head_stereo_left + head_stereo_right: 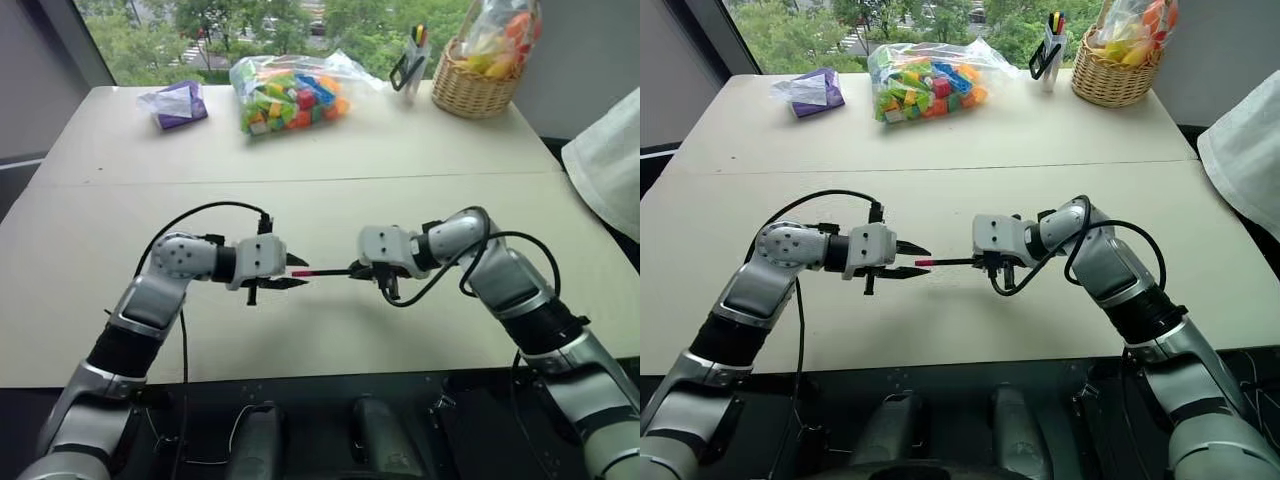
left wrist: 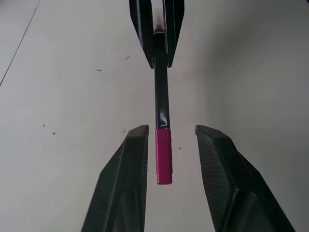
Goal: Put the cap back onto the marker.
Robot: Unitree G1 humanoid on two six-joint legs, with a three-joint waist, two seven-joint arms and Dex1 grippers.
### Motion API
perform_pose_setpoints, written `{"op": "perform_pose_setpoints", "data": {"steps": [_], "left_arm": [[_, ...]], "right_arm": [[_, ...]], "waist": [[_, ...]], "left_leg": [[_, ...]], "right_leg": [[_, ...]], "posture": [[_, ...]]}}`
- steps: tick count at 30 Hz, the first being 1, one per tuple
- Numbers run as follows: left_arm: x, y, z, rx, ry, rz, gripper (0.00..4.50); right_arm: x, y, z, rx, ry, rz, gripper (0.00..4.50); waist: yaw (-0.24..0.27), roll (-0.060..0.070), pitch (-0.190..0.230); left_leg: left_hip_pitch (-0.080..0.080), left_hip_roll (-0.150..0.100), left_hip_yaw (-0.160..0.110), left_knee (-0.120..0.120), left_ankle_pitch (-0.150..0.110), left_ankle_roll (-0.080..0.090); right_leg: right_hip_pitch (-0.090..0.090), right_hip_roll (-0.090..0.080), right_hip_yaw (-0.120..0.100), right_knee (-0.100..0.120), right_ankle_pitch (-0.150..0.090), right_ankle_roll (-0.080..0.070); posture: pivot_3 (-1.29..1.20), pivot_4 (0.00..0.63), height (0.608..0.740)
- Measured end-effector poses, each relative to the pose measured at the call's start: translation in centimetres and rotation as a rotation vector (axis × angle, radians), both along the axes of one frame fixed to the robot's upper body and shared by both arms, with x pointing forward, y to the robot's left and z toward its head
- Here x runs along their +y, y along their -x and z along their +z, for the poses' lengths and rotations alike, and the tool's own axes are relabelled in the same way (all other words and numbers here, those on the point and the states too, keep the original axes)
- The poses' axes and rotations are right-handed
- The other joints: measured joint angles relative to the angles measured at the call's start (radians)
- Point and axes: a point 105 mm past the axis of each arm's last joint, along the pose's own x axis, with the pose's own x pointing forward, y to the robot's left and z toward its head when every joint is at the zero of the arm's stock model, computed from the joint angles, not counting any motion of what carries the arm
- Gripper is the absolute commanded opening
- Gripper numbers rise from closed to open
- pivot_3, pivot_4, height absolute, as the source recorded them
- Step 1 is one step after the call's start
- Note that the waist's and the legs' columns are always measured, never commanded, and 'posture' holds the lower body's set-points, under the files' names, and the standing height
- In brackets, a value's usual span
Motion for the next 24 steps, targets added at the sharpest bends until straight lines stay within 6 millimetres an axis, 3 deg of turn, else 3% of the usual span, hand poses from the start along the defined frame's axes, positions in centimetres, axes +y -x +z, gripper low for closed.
{"op": "perform_pose_setpoints", "data": {"steps": [5, 10, 18, 24], "left_arm": [[-0.3, 0.1, 0.7, -0.013, 0.025, 0.004, 2.09], [-0.1, -0.2, 1.4, -0.002, 0.076, 0.051, 2.09], [0.8, -0.7, 1.6, 0.047, 0.139, 0.137, 2.09], [0.8, -1.0, 1.9, 0.068, 0.189, 0.17, 2.09]], "right_arm": [[-0.4, -0.3, 0.4, -0.006, -0.019, -0.026, 0.0], [-2.1, -0.8, 0.7, 0.001, -0.046, -0.118, 0.0], [-7.1, -3.1, 2.4, -0.057, -0.185, -0.494, 0.0], [-10.7, -3.2, 3.1, -0.092, -0.263, -0.754, 0.0]], "waist": [[0.001, 0.0, 0.0], [0.002, 0.0, 0.0], [0.002, 0.0, 0.0], [0.003, 0.0, 0.0]], "left_leg": [[0.0, 0.0, 0.0, 0.0, 0.0, 0.0], [0.0, 0.0, 0.0, 0.0, 0.0, 0.0], [0.0, 0.0, 0.0, 0.0, 0.0, 0.0], [0.0, 0.0, 0.0, 0.0, 0.0, 0.0]], "right_leg": [[0.0, 0.0, 0.0, 0.0, 0.0, 0.0], [0.0, 0.0, 0.0, 0.0, 0.0, 0.0], [0.0, 0.0, 0.0, 0.0, 0.0, 0.0], [0.0, 0.0, 0.0, 0.0, 0.0, 0.0]], "posture": [[0.0, 0.15, 0.74], [0.0, 0.15, 0.74], [0.0, 0.15, 0.74], [0.0, 0.15, 0.74]]}}
